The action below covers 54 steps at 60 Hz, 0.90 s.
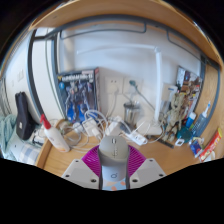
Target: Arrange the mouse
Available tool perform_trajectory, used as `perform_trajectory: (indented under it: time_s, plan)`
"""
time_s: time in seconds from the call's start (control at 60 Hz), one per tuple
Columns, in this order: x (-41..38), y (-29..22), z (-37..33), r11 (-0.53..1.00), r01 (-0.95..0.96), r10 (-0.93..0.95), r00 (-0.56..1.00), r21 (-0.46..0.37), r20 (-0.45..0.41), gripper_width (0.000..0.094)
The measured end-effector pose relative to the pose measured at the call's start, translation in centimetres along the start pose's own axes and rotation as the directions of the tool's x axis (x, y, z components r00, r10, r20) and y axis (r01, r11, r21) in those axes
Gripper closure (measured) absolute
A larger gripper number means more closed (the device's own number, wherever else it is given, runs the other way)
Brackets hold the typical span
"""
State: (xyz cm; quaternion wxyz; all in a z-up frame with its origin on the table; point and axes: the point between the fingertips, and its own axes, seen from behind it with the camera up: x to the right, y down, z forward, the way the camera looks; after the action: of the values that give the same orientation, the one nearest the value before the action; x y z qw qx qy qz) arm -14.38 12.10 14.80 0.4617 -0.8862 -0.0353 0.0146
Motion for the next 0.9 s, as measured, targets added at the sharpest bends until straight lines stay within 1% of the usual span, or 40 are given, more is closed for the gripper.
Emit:
perform_trajectory:
  time_s: [0.167,0.267,0.35,0.383,0.417,0.467,0.483,0.533,0.633,0.683,0.733,0.767,0.8,0.9]
  plan:
    - [-1.6,9.0,3.3,0.988,-0.001,-0.001,1.000,-0.153,-0.012,0.0632]
    - [-1.6,13.2,4.5,0.976,-0.002,-0.002,1.000,-0.218,-0.017,0.0633]
    - [-1.8,15.5,4.9,0.969,-0.016,0.013,1.000,-0.245,-0.013,0.0632]
    - [-1.8,16.2,4.9,0.967,-0.013,0.010,1.000,-0.256,-0.014,0.0612]
    - [-1.8,16.0,4.9,0.971,-0.010,0.006,1.000,-0.237,-0.016,0.0603]
    - [-1.7,16.1,5.0,0.973,-0.008,0.004,1.000,-0.231,-0.020,0.0555]
    - [-1.7,16.2,5.0,0.973,-0.012,0.008,1.000,-0.231,-0.020,0.0554]
    - [-1.8,16.1,5.0,0.973,-0.028,0.024,1.000,-0.228,-0.019,0.0501]
    - [-2.0,16.5,4.9,0.965,-0.036,0.036,0.999,-0.259,-0.004,0.0414]
    - [-1.7,16.5,4.4,0.959,-0.045,0.042,0.999,-0.281,-0.017,0.0311]
    - [-1.2,15.5,3.6,0.960,-0.048,0.039,0.999,-0.275,-0.039,0.0193]
    - [-0.9,14.5,2.9,0.962,-0.048,0.035,0.998,-0.268,-0.052,0.0139]
    - [-0.8,13.4,2.0,0.965,-0.053,0.038,0.997,-0.258,-0.063,0.0123]
    - [-1.5,8.7,-1.4,0.975,-0.069,0.057,0.996,-0.211,-0.063,0.0125]
